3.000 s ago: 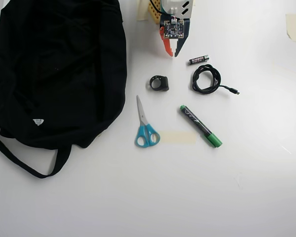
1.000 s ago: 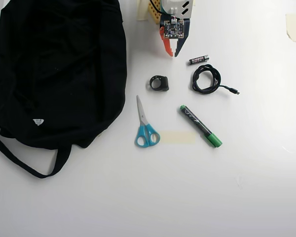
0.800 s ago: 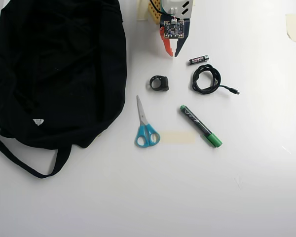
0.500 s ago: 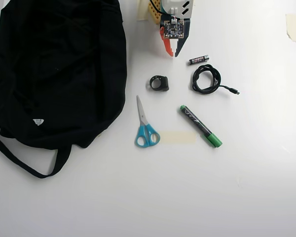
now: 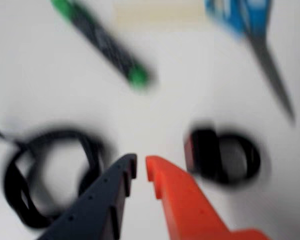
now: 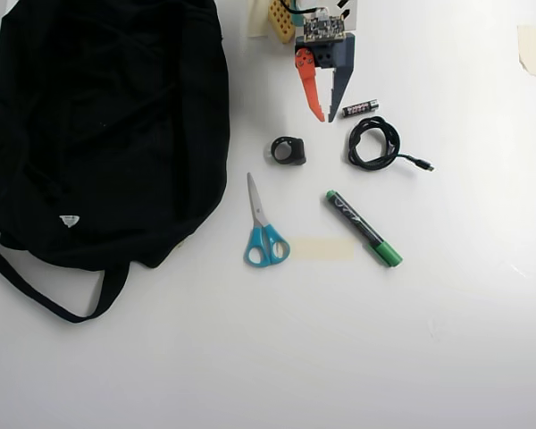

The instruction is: Put the green marker into the black bag

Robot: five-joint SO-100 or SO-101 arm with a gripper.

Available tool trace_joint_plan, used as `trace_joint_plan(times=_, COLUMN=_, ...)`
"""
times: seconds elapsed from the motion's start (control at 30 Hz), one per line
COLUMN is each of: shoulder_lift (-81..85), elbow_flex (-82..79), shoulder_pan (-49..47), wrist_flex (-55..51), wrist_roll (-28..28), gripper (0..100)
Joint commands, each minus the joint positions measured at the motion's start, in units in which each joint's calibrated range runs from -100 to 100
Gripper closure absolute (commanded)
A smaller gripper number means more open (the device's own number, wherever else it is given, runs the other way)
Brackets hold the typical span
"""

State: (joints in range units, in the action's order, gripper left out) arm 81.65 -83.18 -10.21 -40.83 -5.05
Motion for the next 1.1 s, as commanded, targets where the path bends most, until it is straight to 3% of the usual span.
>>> trace_joint_plan(times=0.0, shoulder_lift=-8.0, elbow_flex=11.5, shoulder_pan=-0.4, wrist_flex=6.1, wrist_roll=-0.1, gripper=98)
trace_joint_plan(times=0.67, shoulder_lift=-55.3, elbow_flex=65.9, shoulder_pan=0.3, wrist_flex=9.1, wrist_roll=0.5, gripper=98)
trace_joint_plan(times=1.07, shoulder_lift=-68.3, elbow_flex=68.4, shoulder_pan=0.3, wrist_flex=27.9, wrist_roll=0.6, gripper=93)
